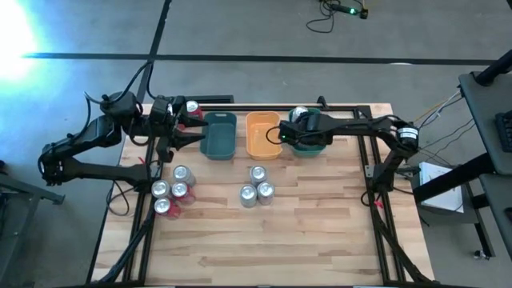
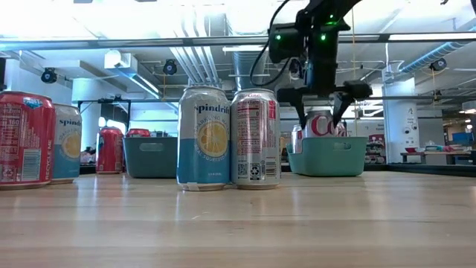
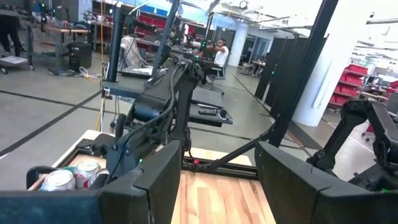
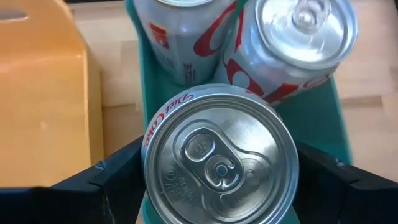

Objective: Sort soda cans
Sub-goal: Put the red-silver soda can into the green bin

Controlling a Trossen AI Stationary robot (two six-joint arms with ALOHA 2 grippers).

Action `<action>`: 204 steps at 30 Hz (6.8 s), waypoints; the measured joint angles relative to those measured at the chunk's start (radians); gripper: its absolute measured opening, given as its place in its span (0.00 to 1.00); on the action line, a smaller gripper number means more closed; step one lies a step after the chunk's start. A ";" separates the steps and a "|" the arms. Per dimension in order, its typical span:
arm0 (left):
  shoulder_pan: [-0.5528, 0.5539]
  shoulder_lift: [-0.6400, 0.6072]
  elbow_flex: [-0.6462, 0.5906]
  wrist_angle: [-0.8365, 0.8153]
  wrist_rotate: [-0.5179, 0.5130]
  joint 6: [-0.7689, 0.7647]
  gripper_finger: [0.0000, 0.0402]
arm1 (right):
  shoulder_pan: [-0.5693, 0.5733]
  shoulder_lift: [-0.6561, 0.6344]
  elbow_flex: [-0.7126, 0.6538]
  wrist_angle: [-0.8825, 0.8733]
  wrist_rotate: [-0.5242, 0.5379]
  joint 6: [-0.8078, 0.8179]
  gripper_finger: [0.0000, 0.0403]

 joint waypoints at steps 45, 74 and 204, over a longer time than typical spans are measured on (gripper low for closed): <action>-0.095 -0.038 0.000 -0.064 0.072 -0.030 0.47 | 0.304 -0.214 0.043 0.136 -0.179 -0.834 0.90; -0.131 -0.026 0.000 -0.059 0.053 -0.080 0.47 | 0.512 0.055 0.043 0.460 -0.201 -0.779 0.90; -0.134 0.011 0.000 -0.309 -0.280 -0.106 0.47 | 0.077 -0.378 -0.239 0.200 -0.344 -0.380 0.74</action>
